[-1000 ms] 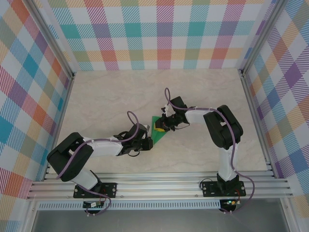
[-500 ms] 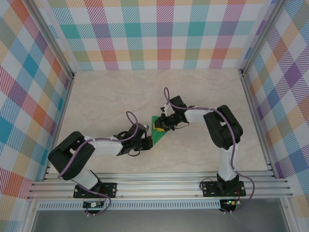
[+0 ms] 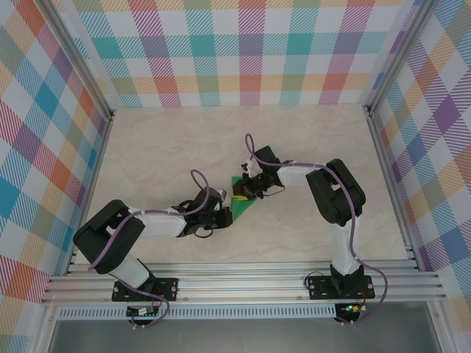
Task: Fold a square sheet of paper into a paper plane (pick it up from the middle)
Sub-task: Fourth fold the wing at the center of the table.
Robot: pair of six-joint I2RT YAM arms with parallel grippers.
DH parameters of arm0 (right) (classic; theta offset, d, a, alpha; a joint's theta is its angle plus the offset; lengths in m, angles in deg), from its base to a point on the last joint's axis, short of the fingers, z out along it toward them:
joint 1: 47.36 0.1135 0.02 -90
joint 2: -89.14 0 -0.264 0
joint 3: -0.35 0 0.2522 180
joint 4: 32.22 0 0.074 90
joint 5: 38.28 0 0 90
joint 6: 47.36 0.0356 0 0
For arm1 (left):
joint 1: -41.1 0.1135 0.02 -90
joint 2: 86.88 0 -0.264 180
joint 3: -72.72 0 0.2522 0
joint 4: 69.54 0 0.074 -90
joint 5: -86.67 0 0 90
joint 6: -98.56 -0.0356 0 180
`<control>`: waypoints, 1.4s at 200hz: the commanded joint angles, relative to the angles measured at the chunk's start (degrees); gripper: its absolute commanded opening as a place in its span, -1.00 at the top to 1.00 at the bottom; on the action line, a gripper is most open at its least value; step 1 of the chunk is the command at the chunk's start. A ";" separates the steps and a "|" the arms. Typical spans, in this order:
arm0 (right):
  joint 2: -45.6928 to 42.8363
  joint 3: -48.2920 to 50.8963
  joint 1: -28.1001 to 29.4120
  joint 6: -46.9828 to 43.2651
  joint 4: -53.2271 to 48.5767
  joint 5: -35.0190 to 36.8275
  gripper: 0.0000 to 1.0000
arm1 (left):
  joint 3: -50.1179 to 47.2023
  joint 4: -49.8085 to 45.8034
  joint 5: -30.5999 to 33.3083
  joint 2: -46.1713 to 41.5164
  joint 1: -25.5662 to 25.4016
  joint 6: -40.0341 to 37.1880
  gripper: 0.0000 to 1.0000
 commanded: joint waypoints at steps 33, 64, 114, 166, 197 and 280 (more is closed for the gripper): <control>2.92 -2.76 0.18 -1.60 -0.98 -0.81 0.71 | -1.70 1.67 -1.75 1.84 0.90 -0.39 1.00; 3.10 -3.15 0.18 -1.97 -1.24 -1.69 0.70 | -1.53 1.42 -1.75 1.98 0.91 -0.52 0.87; 3.34 -2.41 0.18 -2.91 -1.81 -1.47 0.70 | 1.56 0.00 -1.43 0.22 2.25 -0.64 0.50; 3.44 -2.16 0.18 -2.97 -1.53 -1.75 0.71 | 4.17 0.07 -1.74 3.27 3.78 -0.21 0.42; 3.32 -2.16 0.18 -3.05 -1.79 -1.79 0.71 | 4.60 1.06 -2.61 4.29 3.97 0.18 0.51; 0.02 -1.90 -0.03 -3.00 -2.81 0.54 0.66 | 2.27 0.77 -0.16 5.18 3.96 3.35 1.00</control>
